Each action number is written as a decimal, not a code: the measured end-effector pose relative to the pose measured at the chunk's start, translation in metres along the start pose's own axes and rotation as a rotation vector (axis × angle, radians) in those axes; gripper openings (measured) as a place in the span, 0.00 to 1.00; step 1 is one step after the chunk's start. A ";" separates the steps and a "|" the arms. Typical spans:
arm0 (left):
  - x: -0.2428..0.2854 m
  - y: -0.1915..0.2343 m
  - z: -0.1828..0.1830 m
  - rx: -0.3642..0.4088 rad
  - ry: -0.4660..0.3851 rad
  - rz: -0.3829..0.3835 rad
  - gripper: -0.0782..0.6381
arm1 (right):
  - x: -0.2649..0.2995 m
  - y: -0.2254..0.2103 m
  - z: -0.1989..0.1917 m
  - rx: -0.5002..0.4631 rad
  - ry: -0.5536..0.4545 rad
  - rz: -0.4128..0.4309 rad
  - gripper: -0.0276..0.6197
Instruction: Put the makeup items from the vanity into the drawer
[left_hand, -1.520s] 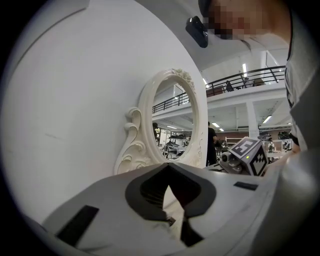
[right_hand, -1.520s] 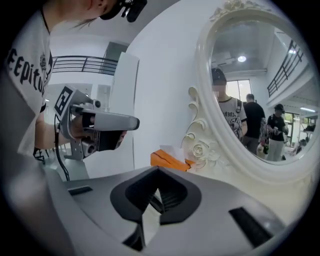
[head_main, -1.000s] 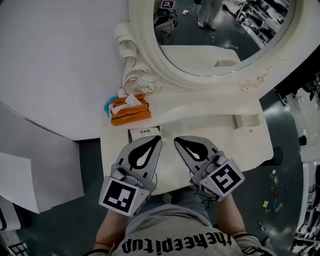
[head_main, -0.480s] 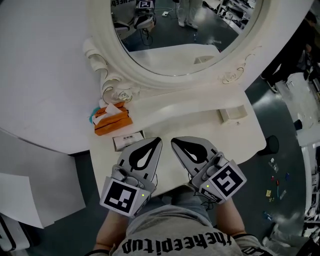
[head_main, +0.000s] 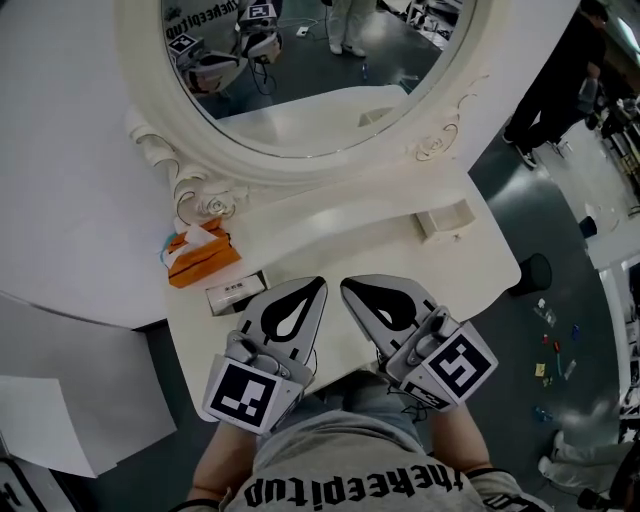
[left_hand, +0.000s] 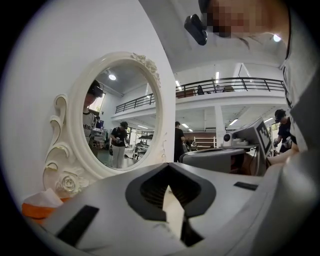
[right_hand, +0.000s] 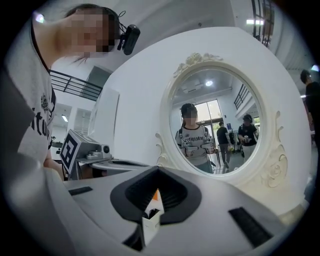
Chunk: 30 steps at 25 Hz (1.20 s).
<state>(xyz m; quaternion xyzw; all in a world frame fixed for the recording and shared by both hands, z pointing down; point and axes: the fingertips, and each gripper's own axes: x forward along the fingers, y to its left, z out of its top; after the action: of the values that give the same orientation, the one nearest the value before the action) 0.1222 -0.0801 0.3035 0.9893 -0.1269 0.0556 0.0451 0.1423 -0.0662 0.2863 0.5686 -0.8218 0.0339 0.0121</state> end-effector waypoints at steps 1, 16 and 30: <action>0.002 -0.002 0.000 0.001 0.000 -0.007 0.15 | -0.002 -0.002 0.001 0.001 -0.003 -0.006 0.06; 0.018 -0.030 0.003 0.021 -0.001 -0.081 0.15 | -0.028 -0.014 0.006 -0.006 -0.028 -0.074 0.05; 0.024 -0.035 0.008 0.021 -0.008 -0.085 0.15 | -0.035 -0.019 0.010 -0.014 -0.032 -0.083 0.06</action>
<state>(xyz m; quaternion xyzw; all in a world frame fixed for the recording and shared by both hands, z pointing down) 0.1552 -0.0528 0.2960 0.9945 -0.0845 0.0509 0.0365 0.1729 -0.0408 0.2747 0.6025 -0.7979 0.0183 0.0044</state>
